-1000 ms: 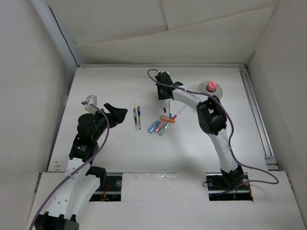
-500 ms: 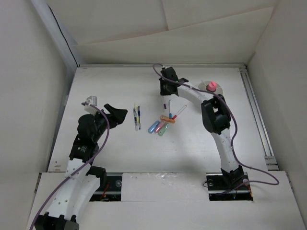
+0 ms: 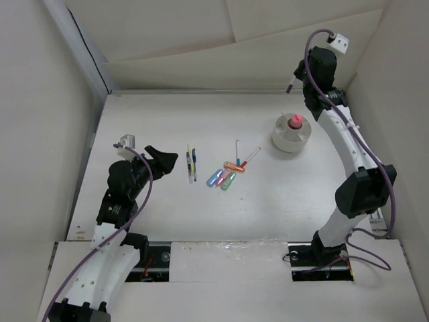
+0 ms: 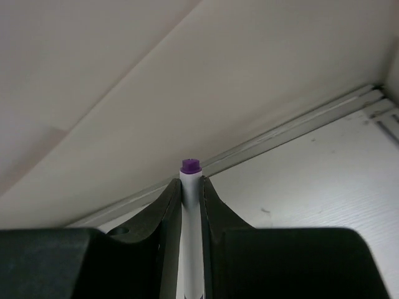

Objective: Sort the stationery into containers
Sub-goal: Place the pen in the storage box.

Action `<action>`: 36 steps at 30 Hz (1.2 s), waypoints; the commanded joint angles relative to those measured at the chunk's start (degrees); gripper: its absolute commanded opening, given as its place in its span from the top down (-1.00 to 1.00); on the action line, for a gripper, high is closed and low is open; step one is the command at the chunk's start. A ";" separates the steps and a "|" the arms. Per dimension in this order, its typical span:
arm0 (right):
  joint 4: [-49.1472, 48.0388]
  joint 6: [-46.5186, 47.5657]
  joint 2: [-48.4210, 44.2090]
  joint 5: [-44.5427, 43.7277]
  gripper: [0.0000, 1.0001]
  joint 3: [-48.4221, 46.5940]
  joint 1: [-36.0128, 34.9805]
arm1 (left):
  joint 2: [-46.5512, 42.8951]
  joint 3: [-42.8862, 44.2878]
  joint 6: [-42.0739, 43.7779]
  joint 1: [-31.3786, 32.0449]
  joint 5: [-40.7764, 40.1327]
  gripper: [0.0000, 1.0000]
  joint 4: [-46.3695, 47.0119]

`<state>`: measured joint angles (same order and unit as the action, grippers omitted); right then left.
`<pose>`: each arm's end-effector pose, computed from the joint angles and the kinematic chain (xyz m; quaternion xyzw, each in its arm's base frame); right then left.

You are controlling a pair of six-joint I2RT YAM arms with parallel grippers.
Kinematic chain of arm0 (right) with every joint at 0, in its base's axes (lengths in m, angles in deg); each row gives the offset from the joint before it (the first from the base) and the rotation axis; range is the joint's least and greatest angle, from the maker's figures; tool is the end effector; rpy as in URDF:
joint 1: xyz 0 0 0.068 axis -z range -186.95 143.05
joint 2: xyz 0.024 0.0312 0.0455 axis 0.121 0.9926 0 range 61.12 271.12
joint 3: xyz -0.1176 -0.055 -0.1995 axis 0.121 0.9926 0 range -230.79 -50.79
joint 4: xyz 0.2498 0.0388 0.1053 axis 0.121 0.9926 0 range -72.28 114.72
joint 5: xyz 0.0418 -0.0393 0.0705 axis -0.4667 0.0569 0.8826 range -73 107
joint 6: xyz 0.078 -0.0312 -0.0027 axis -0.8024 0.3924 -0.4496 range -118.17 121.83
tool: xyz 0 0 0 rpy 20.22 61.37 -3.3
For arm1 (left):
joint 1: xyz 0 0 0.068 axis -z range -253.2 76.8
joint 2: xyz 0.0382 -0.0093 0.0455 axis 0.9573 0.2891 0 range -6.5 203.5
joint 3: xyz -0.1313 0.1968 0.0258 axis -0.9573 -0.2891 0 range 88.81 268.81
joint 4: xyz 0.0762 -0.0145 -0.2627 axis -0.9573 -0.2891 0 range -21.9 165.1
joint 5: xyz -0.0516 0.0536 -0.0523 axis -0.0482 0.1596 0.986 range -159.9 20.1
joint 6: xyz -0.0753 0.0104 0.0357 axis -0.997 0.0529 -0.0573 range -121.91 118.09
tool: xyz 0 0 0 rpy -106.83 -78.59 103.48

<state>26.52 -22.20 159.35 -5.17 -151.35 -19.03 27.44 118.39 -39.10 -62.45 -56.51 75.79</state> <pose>0.4454 0.0667 0.3933 0.2036 0.7147 0.0662 0.6659 0.2310 -0.0612 0.2717 -0.0880 0.7234 -0.3537 0.5864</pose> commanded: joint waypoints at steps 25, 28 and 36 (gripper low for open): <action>-8.80 12.34 17.96 -27.57 1.00 2.12 -4.80 | -0.10 -0.40 0.01 -0.37 -0.03 -0.34 2.65; -9.32 12.86 19.01 -28.98 1.00 2.82 -5.33 | -0.10 -0.40 0.01 -0.37 -0.03 -0.34 2.65; -9.32 13.40 20.06 -32.67 1.00 3.35 -5.33 | -0.10 -0.40 0.01 -0.37 -0.03 -0.34 2.65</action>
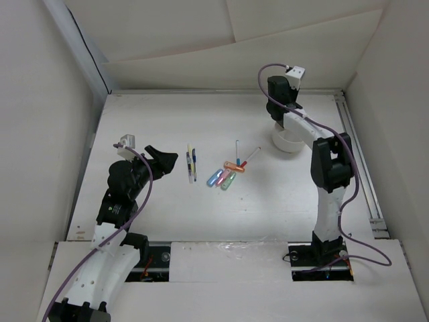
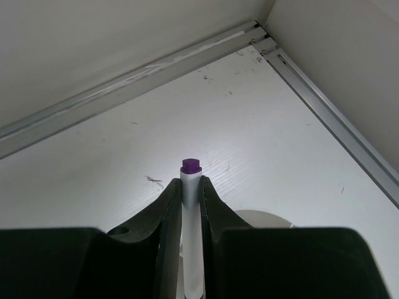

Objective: Sort the stationery into containers
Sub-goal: Place the pen in the storage box.

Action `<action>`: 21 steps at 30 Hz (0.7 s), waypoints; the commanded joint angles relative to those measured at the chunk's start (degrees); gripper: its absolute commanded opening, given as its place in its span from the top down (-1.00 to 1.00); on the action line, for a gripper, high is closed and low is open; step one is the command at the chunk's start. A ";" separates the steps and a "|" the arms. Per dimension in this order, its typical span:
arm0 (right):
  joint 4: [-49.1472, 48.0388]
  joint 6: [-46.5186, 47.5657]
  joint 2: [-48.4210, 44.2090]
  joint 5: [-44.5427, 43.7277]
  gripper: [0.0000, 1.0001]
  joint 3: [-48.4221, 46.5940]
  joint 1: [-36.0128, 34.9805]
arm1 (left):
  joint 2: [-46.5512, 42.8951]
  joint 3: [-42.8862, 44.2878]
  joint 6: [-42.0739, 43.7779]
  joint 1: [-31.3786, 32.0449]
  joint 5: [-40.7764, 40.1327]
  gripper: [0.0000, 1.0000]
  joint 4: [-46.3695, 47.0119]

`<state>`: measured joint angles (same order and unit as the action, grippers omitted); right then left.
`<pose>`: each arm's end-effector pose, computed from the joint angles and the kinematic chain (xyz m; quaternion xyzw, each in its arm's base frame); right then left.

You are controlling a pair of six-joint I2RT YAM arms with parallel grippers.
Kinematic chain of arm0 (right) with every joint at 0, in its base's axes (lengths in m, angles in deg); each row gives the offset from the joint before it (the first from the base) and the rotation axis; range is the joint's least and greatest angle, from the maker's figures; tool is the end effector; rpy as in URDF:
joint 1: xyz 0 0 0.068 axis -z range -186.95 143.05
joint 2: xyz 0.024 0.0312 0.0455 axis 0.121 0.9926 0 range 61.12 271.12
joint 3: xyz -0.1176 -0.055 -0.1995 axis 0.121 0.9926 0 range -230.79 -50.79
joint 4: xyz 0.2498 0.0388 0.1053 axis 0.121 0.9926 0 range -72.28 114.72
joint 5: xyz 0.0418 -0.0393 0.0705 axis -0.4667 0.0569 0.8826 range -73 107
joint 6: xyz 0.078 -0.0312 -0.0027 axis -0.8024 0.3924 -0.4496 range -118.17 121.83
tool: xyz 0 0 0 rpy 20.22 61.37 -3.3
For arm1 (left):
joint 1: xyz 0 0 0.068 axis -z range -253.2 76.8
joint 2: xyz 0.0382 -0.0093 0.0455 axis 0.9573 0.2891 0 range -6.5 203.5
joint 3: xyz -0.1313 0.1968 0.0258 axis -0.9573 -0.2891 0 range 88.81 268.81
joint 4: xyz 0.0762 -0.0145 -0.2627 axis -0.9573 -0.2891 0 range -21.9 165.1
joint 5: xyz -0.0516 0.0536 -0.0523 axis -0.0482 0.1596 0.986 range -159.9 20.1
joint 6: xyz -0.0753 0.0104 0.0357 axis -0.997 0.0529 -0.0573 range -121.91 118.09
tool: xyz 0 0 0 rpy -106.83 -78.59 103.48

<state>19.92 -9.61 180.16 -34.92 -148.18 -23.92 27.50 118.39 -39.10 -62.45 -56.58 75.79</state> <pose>0.4970 0.0909 0.2248 0.2023 0.7641 -0.2353 0.5657 0.2312 -0.0611 0.2715 -0.0886 0.7237 -0.3532 0.5862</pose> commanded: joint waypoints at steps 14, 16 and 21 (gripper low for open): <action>-2.72 0.81 -1.80 -4.50 0.75 2.28 -2.01 | -0.69 -0.40 0.01 -0.37 0.04 -0.34 2.65; -2.72 0.81 -2.32 -4.50 0.60 2.29 -2.01 | -0.69 -0.40 0.01 -0.37 0.04 -0.34 2.65; -2.72 0.81 -3.47 -3.98 0.33 2.81 -2.54 | -0.69 -0.40 0.01 -0.37 0.04 -0.34 2.65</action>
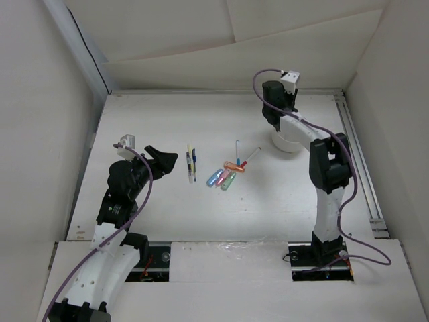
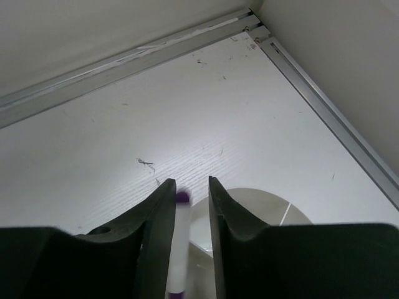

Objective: Sort the stationery into containers
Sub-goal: Place the pen in the storage box, then pick up the pen from the center of the board.

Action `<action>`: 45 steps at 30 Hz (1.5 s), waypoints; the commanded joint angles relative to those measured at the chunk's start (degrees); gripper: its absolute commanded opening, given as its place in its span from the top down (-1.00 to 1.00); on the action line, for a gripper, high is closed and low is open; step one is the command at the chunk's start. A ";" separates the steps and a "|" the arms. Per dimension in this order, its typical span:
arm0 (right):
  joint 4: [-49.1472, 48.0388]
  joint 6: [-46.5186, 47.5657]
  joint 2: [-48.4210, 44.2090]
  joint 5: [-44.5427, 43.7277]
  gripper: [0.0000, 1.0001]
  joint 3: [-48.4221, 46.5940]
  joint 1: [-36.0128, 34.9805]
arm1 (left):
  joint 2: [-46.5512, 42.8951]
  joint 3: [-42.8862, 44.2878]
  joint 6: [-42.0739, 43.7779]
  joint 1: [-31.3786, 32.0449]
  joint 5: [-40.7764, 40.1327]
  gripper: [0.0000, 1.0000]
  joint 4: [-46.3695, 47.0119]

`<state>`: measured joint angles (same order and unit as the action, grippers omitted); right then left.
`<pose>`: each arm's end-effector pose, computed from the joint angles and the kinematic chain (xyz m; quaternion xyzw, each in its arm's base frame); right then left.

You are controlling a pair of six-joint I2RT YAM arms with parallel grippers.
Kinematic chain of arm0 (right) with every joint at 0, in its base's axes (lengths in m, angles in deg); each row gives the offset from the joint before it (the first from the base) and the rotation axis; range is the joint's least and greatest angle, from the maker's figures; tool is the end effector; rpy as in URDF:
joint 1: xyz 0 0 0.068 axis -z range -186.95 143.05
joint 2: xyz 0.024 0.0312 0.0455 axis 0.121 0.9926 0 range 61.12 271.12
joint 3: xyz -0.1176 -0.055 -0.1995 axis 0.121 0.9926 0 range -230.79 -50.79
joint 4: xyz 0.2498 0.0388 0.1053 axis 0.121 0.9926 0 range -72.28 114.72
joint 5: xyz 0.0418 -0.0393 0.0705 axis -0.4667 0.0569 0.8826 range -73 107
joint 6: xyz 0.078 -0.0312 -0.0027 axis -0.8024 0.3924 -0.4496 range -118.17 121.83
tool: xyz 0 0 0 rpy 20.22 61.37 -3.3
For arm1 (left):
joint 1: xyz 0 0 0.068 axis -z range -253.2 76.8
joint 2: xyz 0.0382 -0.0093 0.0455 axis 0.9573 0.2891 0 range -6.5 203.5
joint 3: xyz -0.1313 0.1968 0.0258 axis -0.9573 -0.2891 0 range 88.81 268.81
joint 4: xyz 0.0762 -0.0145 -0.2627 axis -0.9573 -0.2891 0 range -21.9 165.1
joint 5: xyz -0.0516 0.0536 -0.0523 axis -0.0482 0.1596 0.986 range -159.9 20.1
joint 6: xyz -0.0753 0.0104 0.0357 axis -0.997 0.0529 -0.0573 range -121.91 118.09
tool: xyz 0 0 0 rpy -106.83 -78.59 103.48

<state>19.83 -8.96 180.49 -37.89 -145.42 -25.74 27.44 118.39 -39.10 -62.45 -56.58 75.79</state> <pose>0.4882 0.1023 0.2058 0.1880 0.7711 -0.2611 0.5495 0.2310 -0.0611 0.2717 -0.0884 0.7234 -0.3533 0.5866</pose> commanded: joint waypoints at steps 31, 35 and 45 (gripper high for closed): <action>16.88 -10.22 0.59 47.42 -0.01 2.34 -11.62 | -1.15 -0.40 0.01 -0.37 0.04 -0.34 2.65; 17.93 -11.27 2.35 46.72 -0.01 1.20 -11.62 | -1.15 -0.40 0.01 -0.37 0.04 -0.34 2.65; 18.98 -12.33 4.11 43.65 0.21 1.20 -11.62 | -1.15 -0.40 0.01 -0.37 0.04 -0.34 2.65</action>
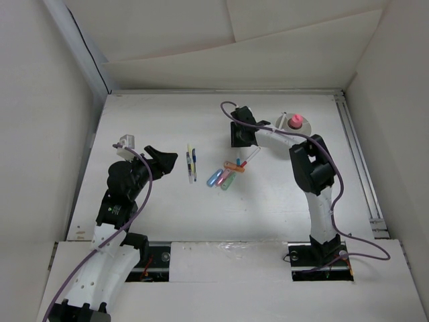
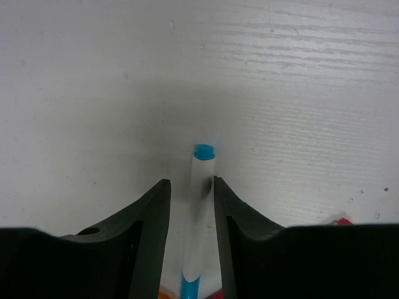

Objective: Sort the stationery into containers
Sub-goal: Pick up the pen from the center of the board.

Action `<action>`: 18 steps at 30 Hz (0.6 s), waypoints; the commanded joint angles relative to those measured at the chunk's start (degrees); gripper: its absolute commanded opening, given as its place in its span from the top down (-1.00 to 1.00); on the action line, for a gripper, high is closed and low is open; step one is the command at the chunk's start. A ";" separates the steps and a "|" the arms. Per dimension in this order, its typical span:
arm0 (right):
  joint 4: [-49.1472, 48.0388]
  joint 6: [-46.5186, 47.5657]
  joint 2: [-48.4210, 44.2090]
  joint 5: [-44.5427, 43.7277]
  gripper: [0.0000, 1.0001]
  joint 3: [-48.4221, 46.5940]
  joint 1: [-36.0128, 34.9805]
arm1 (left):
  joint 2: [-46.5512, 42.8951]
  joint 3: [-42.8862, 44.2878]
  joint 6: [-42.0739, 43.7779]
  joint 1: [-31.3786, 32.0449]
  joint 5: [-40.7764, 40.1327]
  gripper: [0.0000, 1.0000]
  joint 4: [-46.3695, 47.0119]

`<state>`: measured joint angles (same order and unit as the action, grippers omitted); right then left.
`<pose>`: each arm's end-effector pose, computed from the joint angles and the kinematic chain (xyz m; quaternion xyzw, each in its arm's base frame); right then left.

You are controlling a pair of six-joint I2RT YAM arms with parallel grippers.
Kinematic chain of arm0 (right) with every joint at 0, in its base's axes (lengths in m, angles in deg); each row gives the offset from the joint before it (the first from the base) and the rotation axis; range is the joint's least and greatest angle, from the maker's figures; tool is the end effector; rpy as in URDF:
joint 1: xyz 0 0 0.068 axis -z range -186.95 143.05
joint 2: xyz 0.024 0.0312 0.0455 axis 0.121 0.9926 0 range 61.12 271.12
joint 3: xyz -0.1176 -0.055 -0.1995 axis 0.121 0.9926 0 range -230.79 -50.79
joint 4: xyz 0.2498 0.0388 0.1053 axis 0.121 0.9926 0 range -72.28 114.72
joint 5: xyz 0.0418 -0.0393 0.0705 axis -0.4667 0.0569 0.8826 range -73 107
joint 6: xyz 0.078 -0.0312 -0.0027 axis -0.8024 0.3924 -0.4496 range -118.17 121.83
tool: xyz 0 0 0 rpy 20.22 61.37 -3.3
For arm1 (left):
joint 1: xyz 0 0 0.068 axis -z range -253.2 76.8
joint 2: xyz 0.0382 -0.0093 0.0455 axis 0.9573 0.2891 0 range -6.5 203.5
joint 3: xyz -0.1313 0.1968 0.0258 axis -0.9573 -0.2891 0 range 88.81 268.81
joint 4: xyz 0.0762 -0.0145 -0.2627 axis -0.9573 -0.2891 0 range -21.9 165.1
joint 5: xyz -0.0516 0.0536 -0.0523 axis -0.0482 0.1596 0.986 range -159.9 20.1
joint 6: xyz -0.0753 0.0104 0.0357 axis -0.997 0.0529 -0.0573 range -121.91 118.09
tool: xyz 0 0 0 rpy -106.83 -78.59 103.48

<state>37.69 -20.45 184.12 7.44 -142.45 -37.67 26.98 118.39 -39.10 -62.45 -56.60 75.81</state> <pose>0.4254 0.2383 0.1070 -0.0417 0.9398 0.0768 0.3305 0.2298 -0.0609 0.2735 -0.0876 0.7207 -0.3542 0.5895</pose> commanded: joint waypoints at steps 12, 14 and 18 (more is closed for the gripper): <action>3.06 -0.83 2.16 -3.88 0.28 -5.28 0.31 | -1.22 -0.40 0.01 -0.37 0.06 -0.34 2.63; 3.06 -0.83 2.68 -3.88 0.42 -5.29 0.31 | -1.22 -0.40 0.01 -0.37 0.06 -0.34 2.63; 3.06 -0.83 3.21 -3.88 0.50 -6.60 0.31 | -1.22 -0.40 0.01 -0.37 0.06 -0.34 2.63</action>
<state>40.48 -20.89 186.57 4.73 -145.97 -37.67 26.37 118.39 -39.10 -62.45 -56.58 75.81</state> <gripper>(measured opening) 0.254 0.672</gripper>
